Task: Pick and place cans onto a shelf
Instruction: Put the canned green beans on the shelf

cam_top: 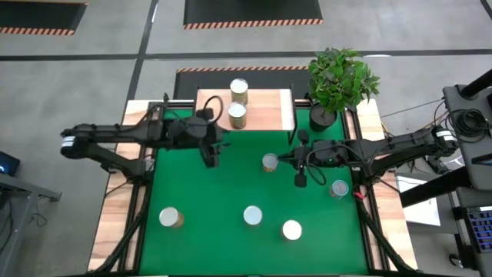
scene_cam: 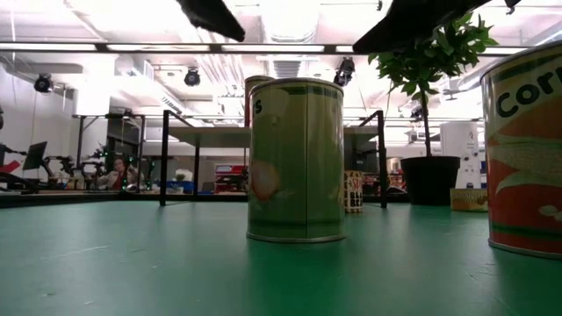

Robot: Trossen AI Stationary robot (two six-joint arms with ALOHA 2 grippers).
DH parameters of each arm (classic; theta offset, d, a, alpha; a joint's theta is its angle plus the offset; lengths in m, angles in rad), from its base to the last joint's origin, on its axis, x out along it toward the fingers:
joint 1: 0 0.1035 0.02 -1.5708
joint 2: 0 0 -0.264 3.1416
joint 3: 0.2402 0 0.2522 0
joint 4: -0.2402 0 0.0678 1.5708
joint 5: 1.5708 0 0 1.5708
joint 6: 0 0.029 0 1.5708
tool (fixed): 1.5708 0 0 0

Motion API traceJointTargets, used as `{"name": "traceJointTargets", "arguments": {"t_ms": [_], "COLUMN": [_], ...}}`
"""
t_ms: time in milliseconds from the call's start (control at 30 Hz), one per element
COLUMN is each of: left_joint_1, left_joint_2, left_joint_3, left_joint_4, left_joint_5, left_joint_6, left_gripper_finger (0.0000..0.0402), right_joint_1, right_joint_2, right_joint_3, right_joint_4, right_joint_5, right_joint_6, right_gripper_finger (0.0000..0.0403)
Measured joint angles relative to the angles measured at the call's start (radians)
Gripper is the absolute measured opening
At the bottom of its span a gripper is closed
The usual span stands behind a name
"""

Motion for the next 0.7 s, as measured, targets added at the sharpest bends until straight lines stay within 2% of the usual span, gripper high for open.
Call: {"name": "traceJointTargets", "arguments": {"t_ms": [167,333,700], "left_joint_1": [0.018,0.059,0.219], "left_joint_2": [-0.053,-0.047,0.023], "left_joint_3": [-0.175,-0.24,-0.245], "left_joint_4": [0.178,0.268,0.314], "left_joint_5": [-0.001,-0.001,-0.013], "left_joint_6": [-0.028,-0.021,0.044], "left_gripper_finger": [0.0096,0.0012,0.0002], "right_joint_1": [-0.03,-0.097,-0.167], "right_joint_2": [0.006,0.013,0.028], "right_joint_3": [0.001,0.026,0.042], "right_joint_4": [0.007,0.006,0.008], "right_joint_5": [0.026,0.024,0.023], "right_joint_6": [0.002,-0.011,-0.071], "right_gripper_finger": [0.0009,0.0009,0.0009]}}
